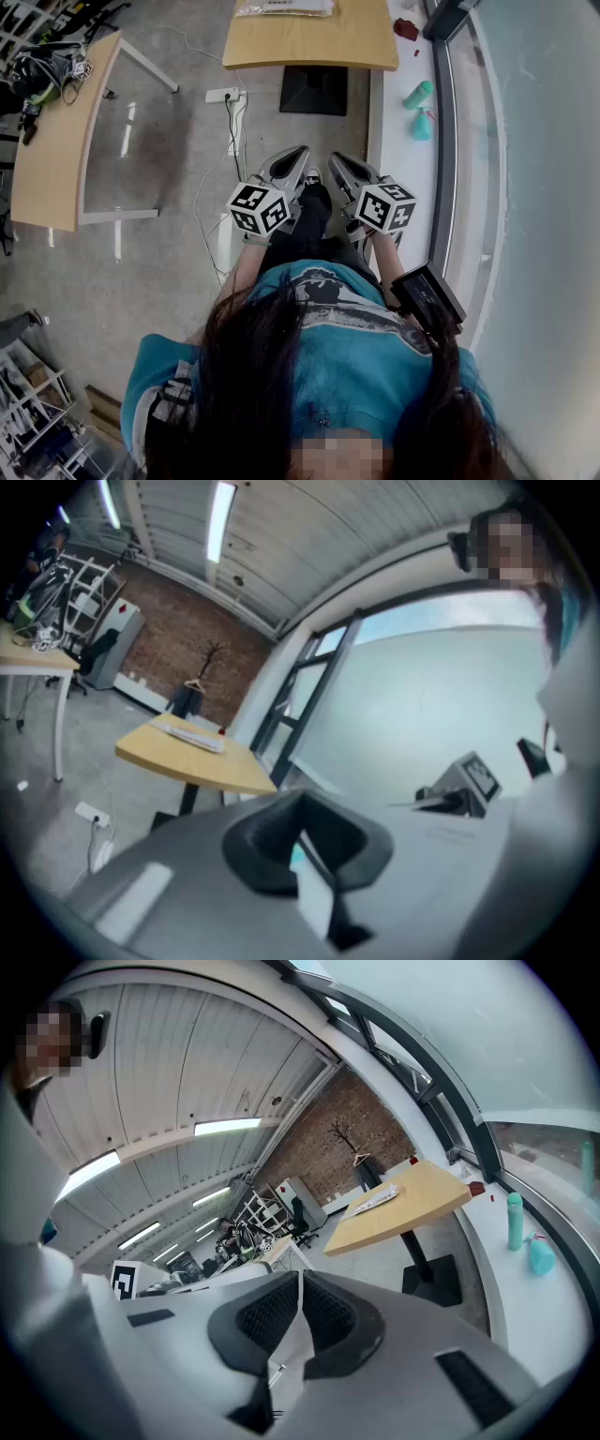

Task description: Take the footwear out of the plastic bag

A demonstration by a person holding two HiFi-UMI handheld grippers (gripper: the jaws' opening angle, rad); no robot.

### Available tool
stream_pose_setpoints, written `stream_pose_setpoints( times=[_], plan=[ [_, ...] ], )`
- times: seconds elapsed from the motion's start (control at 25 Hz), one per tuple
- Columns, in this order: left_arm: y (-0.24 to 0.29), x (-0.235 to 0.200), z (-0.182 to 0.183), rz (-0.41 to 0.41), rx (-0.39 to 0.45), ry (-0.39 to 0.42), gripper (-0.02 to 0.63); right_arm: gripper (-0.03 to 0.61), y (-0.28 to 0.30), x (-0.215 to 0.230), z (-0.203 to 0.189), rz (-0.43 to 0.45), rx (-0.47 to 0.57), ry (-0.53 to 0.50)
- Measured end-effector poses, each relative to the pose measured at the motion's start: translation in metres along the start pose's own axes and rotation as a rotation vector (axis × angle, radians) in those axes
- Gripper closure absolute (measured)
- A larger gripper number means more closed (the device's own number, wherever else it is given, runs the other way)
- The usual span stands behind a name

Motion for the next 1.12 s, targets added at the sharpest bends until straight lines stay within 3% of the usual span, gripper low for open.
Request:
stream_pose_setpoints(
  times=[0.32, 0.6, 1.12],
  plan=[
    [0.088, -0.061, 0.053, -0.025, 0.002, -0.002, 0.612, 0.554, 0.056, 0.06, 0.071, -0.018, -0.012, 0.003],
    [0.153, -0.115, 0.109, -0.054, 0.002, 0.052, 0.612, 0.554, 0.11, 0.093, 0.139, -0.029, -0.018, 0.013],
    [0.211, -0.182, 0.145, -0.029, -0.013, -0.027, 0.611, 0.554, 0.158, 0.14, 0.2, -0.065, -0.043, 0.05]
  ],
)
Point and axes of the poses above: the fingertips, and each gripper's own axes: y forward along the fingers, x to its right, z out of its top, the point moved 7 cm from there along -y, backward along the fingers, and after that the axes turned 7 degrees about -x, right-handed, at the moved point
